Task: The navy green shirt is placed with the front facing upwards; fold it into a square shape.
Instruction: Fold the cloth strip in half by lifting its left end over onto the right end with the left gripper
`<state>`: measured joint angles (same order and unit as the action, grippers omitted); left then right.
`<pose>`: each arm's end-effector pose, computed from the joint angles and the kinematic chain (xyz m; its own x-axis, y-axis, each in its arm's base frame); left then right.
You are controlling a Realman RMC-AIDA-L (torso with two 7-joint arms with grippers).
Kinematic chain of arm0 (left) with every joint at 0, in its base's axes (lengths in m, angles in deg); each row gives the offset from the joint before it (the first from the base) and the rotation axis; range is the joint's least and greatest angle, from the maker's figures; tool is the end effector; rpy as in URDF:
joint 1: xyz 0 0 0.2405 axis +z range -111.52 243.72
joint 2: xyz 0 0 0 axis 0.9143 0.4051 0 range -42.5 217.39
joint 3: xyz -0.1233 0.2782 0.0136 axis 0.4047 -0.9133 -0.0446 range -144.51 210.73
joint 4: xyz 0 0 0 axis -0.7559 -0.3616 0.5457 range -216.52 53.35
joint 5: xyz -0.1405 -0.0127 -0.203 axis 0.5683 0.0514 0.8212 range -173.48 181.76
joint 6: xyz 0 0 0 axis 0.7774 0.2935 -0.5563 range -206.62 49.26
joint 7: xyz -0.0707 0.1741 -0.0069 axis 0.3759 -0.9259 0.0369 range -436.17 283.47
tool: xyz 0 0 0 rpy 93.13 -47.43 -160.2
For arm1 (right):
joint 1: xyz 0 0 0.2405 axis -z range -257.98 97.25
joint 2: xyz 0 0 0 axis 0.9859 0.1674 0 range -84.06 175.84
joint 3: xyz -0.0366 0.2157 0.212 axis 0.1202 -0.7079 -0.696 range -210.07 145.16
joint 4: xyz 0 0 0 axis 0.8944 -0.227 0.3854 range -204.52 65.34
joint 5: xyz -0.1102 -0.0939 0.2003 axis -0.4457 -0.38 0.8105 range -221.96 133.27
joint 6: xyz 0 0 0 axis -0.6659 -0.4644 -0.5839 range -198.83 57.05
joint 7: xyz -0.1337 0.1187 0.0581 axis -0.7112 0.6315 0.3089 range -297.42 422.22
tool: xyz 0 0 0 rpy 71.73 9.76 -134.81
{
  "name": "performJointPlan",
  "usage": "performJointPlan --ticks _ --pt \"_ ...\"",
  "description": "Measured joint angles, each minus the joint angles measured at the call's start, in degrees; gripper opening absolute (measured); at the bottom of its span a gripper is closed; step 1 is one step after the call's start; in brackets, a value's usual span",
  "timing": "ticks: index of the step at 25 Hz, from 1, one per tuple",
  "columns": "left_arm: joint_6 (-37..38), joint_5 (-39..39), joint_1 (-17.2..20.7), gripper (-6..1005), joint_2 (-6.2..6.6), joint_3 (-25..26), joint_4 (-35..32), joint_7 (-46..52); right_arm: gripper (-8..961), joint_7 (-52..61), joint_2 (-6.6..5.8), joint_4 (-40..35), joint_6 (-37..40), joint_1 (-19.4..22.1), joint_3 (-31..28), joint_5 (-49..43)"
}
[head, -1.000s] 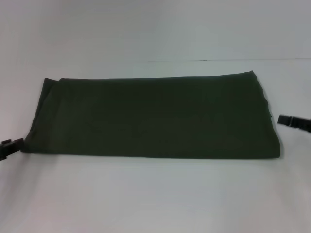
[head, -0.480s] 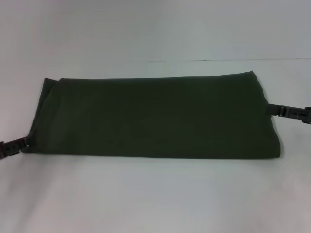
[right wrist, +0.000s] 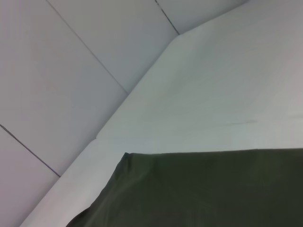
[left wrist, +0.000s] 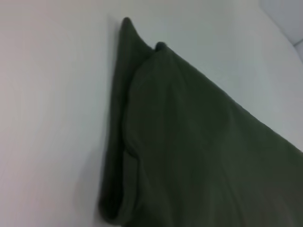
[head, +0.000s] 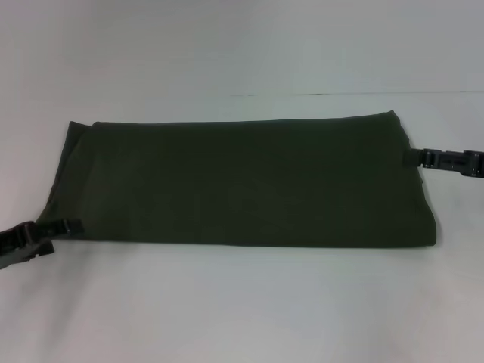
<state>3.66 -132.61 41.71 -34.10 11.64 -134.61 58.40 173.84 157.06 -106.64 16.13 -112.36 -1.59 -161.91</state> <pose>-0.4161 0.3737 0.0067 0.0109 0.8159 0.5780 0.9993 0.0113 -0.0348 0.3420 0.4337 0.0264 0.4281 -0.6872 -0.5870 -0.8574 -0.5141 -0.0235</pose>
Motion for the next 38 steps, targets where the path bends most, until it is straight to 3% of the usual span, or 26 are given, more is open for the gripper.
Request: performJointPlan --ticks 12,38 --pt "-4.11 -6.57 -2.71 874 0.91 -0.99 0.39 5.85 922 -0.49 -0.92 -0.13 -0.28 -0.31 -1.37 0.53" --pt "-8.80 -7.31 -4.96 873 1.20 -2.56 2.88 6.22 919 -0.54 -0.87 -0.13 0.34 0.19 -4.09 0.68"
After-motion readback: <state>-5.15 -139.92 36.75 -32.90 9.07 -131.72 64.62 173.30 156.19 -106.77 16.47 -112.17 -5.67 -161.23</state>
